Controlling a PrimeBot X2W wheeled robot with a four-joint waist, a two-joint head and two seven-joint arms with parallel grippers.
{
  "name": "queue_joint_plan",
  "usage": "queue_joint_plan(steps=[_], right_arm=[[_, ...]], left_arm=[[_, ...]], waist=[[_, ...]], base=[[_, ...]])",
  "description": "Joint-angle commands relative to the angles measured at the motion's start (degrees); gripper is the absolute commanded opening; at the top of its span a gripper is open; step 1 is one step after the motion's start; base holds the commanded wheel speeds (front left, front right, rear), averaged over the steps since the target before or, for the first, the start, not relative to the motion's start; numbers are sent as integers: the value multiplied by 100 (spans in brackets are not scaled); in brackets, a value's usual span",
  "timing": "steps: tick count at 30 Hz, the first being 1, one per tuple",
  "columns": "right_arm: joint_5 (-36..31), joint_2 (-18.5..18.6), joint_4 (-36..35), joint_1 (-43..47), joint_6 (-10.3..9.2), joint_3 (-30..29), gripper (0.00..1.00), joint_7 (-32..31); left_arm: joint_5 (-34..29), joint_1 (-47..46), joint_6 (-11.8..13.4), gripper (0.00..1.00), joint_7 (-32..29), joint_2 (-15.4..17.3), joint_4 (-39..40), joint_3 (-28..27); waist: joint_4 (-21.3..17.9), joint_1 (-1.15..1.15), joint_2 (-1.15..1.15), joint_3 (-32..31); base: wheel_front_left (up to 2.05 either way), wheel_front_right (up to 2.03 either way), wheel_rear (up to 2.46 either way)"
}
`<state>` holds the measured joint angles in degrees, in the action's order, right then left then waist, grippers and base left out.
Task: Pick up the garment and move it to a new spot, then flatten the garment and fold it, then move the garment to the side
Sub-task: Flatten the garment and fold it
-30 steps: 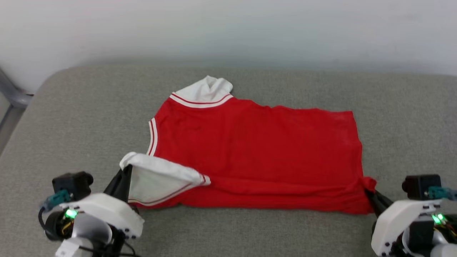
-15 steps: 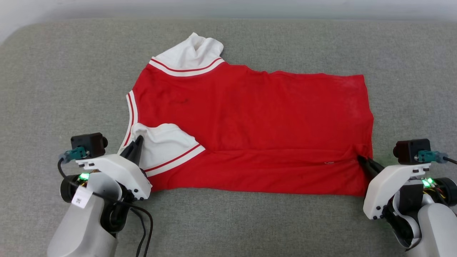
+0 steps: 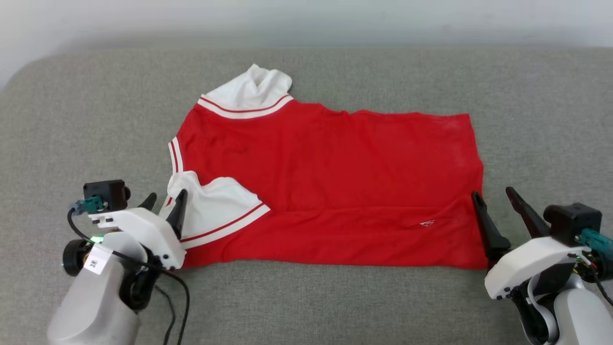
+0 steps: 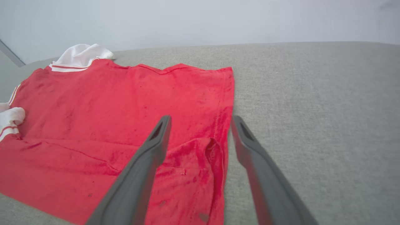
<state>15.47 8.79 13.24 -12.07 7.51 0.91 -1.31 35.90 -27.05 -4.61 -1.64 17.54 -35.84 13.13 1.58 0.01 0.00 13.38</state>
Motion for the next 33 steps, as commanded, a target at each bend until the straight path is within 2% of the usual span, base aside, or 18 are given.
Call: queue_joint_plan(steps=[1,4,7,9,10,15,20,25,26,27,29,30,33], right_arm=[[-96,-57,-149,140,-5,-69,100,147],[-158,-156,-347,295,-4,-138,100,183],[-186,-230,-498,448,-4,-195,100,116],[-193,-275,-583,533,-4,-227,100,74],[-184,-338,-675,653,-3,-290,100,-4],[-158,-421,-744,745,-4,-329,100,-73],[-140,-461,-791,681,-4,-334,100,-124],[-97,-480,-791,649,-4,-350,100,-175],[-92,-478,-793,646,-4,-366,100,-198],[-86,-465,-781,643,-4,-378,100,-226],[-42,-424,-768,643,-3,-423,100,-286],[-29,-405,-749,657,-3,-444,100,-328],[83,-358,-723,696,-4,-562,100,-574]], left_arm=[[-88,89,85,100,-99,166,-1,30],[-11,146,127,100,-442,311,79,14],[189,242,120,100,-1072,495,241,-25],[373,295,146,100,-1593,619,430,-58],[635,449,195,100,-2361,828,786,-118],[1119,884,377,100,-3442,1037,1318,-202],[1377,1226,588,100,-3889,1114,1645,-290],[1509,1385,636,100,-3999,968,1601,-262],[1554,1409,641,90,-4035,922,1565,-259],[1572,1415,648,52,-4027,890,1540,-251],[1632,1413,616,22,-4057,817,1487,-222],[1645,1414,603,0,-4071,784,1462,-197],[1681,1411,557,0,-4111,741,1426,-141]], waist=[[-67,-1,0,-216],[-98,-1,0,-388],[-118,-1,0,-531],[-120,-1,0,-588],[-133,-1,0,-633],[-195,-1,0,-593],[-282,-1,0,-433],[-339,-1,0,-323],[-353,-1,0,-300],[-368,-1,0,-280],[-380,-1,0,-249],[-386,-1,0,-235],[-395,-1,0,-220]], base=[[0,0,0],[0,0,0],[0,0,0],[0,0,0],[0,0,0],[0,0,0],[0,0,0],[0,0,0],[0,0,0],[0,0,0],[0,0,0],[0,0,0],[0,0,0]])
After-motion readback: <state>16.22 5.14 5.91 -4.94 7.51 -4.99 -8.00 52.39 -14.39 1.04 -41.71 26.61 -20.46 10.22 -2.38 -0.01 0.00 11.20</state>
